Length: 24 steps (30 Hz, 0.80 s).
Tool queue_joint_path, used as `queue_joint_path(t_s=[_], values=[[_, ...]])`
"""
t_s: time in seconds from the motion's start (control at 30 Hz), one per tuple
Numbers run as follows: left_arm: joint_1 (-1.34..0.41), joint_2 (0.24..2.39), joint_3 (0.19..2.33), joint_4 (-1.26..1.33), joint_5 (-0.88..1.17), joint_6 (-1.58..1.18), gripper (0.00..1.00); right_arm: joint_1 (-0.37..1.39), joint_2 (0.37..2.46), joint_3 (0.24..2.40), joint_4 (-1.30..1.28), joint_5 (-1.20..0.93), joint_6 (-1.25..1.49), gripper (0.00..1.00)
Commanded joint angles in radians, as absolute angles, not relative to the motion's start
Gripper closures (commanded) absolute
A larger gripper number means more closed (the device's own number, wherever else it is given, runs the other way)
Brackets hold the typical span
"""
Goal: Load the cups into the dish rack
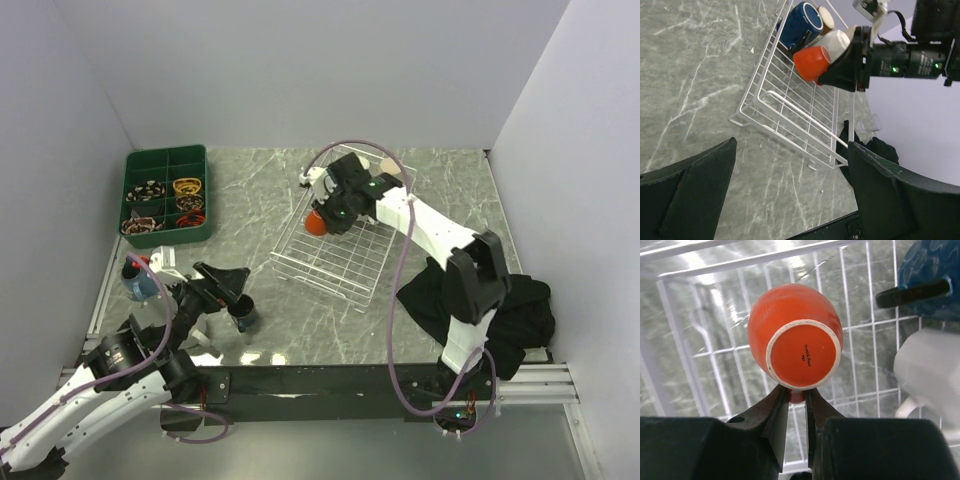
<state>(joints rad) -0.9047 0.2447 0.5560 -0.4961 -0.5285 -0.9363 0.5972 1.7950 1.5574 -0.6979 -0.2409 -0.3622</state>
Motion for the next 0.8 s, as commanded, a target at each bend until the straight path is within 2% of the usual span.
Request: queue_joint_path(t_s=[0.0, 0.5, 0.77], values=[[-0.907, 0.221, 0.542, -0.520, -0.535, -0.930, 0.04, 0.601, 1.864, 1.666, -0.707, -0.155, -0.385, 1.00], [-0.907, 0.150, 0.514, -0.592, -0.548, -0.999, 0.04, 0.615, 2.062, 1.824, -0.724, -0.110, -0.382, 0.98], [-0.907, 0.170, 0.506, -0.589, -0.537, -1.012, 0.04, 0.615, 2.109, 1.873, -0.721, -0.064, -0.379, 0.91]])
